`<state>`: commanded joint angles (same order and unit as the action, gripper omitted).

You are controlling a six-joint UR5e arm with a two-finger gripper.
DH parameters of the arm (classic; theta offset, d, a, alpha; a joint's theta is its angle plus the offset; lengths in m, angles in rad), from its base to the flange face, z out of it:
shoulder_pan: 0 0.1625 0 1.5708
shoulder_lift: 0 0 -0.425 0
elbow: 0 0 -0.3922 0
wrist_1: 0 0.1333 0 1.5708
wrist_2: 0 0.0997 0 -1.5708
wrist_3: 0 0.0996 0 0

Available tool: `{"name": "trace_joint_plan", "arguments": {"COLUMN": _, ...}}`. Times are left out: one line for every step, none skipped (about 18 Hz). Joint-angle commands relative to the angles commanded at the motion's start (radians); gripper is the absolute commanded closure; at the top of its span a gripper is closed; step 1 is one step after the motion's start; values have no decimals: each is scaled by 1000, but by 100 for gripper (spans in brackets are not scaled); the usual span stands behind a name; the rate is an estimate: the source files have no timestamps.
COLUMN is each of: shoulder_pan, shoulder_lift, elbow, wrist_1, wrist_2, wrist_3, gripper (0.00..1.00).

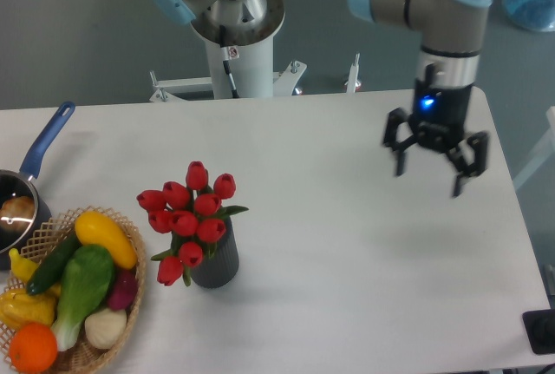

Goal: Insert the flowers into the vase

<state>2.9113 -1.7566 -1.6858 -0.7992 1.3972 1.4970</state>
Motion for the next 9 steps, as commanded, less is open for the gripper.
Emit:
{"name": "trace_joint_plan", "arguments": {"shoulder_pan": 20, "shoulder_lift": 24, "elbow": -8, "wrist_1": -2, "wrist_2": 22, "wrist_3": 24, "gripper": 0}}
{"name": "trace_joint_plan", "arguments": {"shoulder_pan": 38, "shoulder_lift": 51, "elbow": -14, "wrist_1": -5, "wrist_2": 43, "wrist_3": 54, "gripper": 0}}
{"name": "trace_joint_plan", "arguments": {"shoulder_pan": 60, "shoulder_lift": 67, "elbow": -14, "wrist_1": -11, "wrist_2": 64, "wrist_3": 74, "gripper": 0}}
{"name": "trace_joint_plan", "arguments": {"shoulder_pan": 78, "shoulder_lift": 80, "elbow": -15, "wrist_1": -29, "wrist_2": 81, "wrist_3": 92, "gripper": 0}}
{"name": "trace_joint_plan", "arguments": {"shoulder_pan": 95, "shoulder_lift": 95, "elbow": -15, "wrist_1": -55, "wrist_2": 101, "wrist_3": 106, "gripper": 0}}
{"name": "trace_joint_plan", "arguments": {"shoulder_pan": 117, "shoulder_lift": 110, "elbow": -15, "wrist_1": -83, "wrist_2": 117, "wrist_3": 129, "gripper": 0}}
{"name": "trace_joint_plan", "arguments": {"shoulder_pan": 141, "shoulder_lift": 123, "elbow": -15, "wrist_1": -104, "wrist_2": 120, "wrist_3": 168, "gripper": 0}}
{"name": "trace_joint_plan", "arguments": {"shoulder_pan": 167, "shoulder_lift": 132, "elbow": -14, "wrist_1": -121, "wrist_2": 117, "wrist_3": 219, "gripper": 0}}
{"name": "trace_joint_plan", "arguments": {"shoulder_pan": 193, "shoulder_lift": 140, "elbow": -14, "wrist_1": -136, "wrist_2": 115, "wrist_3": 268, "gripper": 0}}
